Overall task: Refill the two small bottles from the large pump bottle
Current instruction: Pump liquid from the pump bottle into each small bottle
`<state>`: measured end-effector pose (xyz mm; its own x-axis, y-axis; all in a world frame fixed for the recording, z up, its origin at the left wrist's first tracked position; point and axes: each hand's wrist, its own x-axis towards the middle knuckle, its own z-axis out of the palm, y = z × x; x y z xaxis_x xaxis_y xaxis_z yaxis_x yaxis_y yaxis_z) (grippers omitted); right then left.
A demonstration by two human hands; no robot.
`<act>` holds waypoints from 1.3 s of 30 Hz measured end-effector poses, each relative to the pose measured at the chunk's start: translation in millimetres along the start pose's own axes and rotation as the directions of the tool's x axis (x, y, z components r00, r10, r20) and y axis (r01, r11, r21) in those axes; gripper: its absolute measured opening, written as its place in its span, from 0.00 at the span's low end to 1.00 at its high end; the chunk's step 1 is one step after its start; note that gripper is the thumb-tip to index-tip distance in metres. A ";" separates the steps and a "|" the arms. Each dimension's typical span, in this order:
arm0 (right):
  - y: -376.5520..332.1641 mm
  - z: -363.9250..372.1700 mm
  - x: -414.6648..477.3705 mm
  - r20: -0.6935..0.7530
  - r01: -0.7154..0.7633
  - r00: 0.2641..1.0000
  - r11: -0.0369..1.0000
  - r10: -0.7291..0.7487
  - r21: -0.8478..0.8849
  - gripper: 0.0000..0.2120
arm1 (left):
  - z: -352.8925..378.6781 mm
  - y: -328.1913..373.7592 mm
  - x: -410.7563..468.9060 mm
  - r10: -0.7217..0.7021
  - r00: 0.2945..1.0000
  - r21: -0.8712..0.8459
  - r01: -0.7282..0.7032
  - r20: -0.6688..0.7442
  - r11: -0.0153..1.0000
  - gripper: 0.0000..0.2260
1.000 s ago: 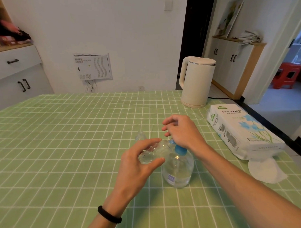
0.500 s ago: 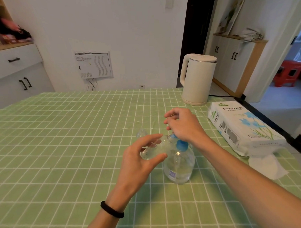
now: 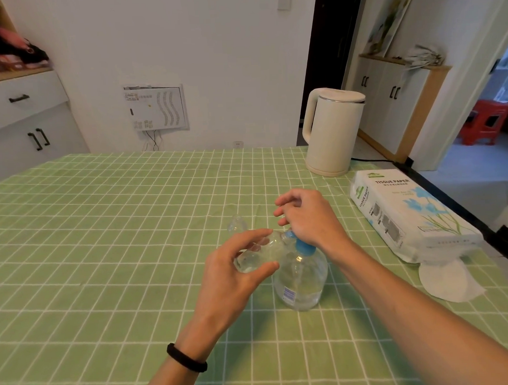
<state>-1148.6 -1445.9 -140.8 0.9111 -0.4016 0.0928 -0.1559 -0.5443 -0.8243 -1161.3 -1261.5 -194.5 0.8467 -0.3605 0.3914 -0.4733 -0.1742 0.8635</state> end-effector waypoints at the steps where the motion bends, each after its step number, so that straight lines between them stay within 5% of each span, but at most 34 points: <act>1: -0.3 -0.3 -0.4 0.000 -0.002 1.000 1.000 0.002 -0.001 0.12 | 0.0 0.1 0.1 -0.002 1.000 0.002 0.002 0.001 1.000 0.22; 39: -12.8 -4.1 -1.3 -0.001 0.071 0.997 0.992 -0.071 -0.108 0.10 | -3.2 2.8 3.6 0.030 1.000 0.007 -0.030 -0.008 1.000 0.22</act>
<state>-1149.4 -1441.4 -128.1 0.9195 -0.3625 0.1522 -0.1312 -0.6478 -0.7504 -1158.8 -1260.3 -189.6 0.8339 -0.3584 0.4198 -0.5003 -0.1693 0.8492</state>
